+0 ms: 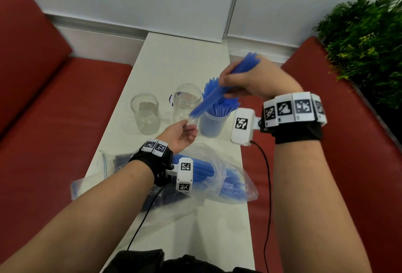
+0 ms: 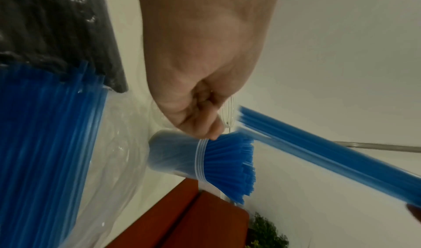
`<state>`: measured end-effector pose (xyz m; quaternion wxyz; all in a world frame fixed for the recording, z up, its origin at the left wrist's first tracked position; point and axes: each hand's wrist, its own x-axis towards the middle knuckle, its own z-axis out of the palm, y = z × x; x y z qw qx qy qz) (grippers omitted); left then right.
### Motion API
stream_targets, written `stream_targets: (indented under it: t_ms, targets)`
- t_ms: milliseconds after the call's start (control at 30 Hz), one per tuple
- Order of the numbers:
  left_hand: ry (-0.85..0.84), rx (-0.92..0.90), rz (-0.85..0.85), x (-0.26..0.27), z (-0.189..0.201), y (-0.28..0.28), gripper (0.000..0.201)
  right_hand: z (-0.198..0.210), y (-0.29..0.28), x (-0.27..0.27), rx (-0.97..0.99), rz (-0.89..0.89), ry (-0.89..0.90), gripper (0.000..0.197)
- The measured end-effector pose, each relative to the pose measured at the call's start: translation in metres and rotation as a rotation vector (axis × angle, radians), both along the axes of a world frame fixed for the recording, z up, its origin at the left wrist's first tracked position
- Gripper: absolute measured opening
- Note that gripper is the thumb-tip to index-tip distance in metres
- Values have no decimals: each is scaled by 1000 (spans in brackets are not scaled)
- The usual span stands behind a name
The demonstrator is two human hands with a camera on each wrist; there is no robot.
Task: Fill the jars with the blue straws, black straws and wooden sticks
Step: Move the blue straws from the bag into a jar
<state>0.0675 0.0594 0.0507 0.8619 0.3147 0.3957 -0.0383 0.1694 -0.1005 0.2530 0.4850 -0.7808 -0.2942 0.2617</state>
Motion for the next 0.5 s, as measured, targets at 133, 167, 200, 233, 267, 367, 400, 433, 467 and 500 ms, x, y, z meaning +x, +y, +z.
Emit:
stream_targets:
  t_ms: [133, 167, 200, 233, 267, 367, 400, 433, 467, 500]
  targets:
    - [58, 316, -160, 3, -14, 6, 36, 21, -3, 28, 94, -255, -224, 3]
    - [89, 437, -233, 4, -17, 5, 32, 19, -2, 34, 83, -303, -243, 5]
    - [121, 565, -309, 4, -19, 3, 29, 15, -1, 39, 56, -339, -257, 2]
    - [146, 684, -388, 5, -21, 1, 25, 10, 1, 43, 22, -360, -266, 3]
    - [160, 791, -476, 6, -22, -1, 23, 2, 3, 46, -16, -373, -269, 8]
    - [189, 1108, -800, 8, -25, -8, 17, -28, 9, 53, -104, -381, -240, 15]
    - [191, 1199, -898, 8, -26, -10, 19, -38, 12, 55, -124, -378, -221, 15]
    - [175, 1268, -982, 9, -28, -12, 20, -48, 14, 58, -142, -374, -204, 14]
    - [142, 1329, -1050, 9, -31, -14, 22, -58, 18, 60, -164, -370, -195, 13]
    - [96, 1399, -1105, 8, -35, -17, 22, -68, 22, 61, -184, -365, -193, 11]
